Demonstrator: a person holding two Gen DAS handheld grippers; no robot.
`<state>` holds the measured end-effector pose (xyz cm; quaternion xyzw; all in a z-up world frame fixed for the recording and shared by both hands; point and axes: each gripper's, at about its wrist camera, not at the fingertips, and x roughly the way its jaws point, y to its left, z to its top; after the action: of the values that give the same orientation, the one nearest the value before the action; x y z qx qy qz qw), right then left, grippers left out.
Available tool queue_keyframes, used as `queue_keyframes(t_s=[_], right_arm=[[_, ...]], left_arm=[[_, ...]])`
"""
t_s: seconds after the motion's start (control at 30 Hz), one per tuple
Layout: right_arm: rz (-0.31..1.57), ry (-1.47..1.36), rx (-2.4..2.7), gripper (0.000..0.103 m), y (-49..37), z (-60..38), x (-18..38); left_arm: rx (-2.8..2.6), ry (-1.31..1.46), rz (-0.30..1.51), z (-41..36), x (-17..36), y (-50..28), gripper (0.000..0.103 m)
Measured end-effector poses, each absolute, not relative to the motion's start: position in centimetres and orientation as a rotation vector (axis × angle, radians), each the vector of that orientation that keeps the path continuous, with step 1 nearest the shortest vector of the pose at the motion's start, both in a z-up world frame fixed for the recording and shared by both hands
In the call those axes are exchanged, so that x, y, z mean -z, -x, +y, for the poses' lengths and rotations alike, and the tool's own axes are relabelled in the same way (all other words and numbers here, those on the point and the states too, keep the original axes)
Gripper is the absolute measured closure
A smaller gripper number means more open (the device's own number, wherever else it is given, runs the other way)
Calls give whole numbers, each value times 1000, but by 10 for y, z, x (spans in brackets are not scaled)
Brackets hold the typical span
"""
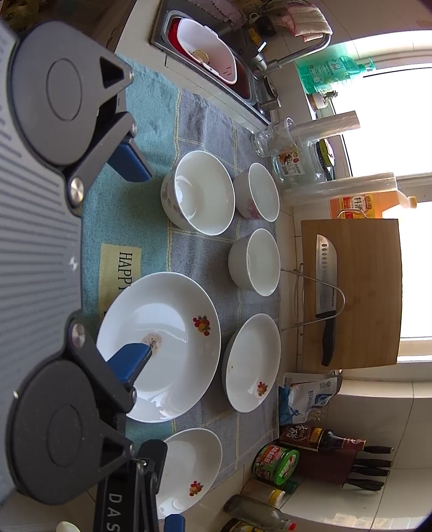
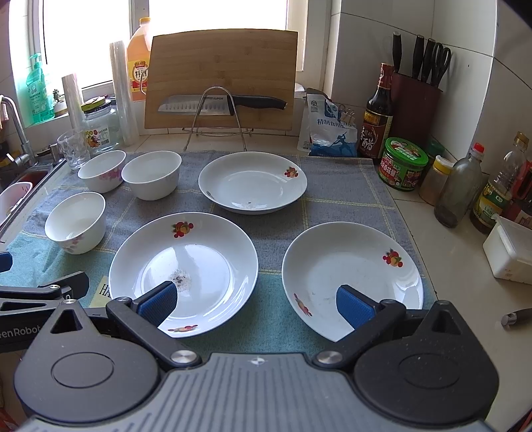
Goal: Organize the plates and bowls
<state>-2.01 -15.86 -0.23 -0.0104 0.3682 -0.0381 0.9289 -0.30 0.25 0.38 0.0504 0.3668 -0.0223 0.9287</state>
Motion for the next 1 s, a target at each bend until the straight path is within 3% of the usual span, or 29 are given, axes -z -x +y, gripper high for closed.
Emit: queue_keyframes(t_s=[1.0], right_arm=[[751, 27, 79, 0, 19, -158, 1]], left_arm=[[40, -99, 753, 3, -8, 4, 1]])
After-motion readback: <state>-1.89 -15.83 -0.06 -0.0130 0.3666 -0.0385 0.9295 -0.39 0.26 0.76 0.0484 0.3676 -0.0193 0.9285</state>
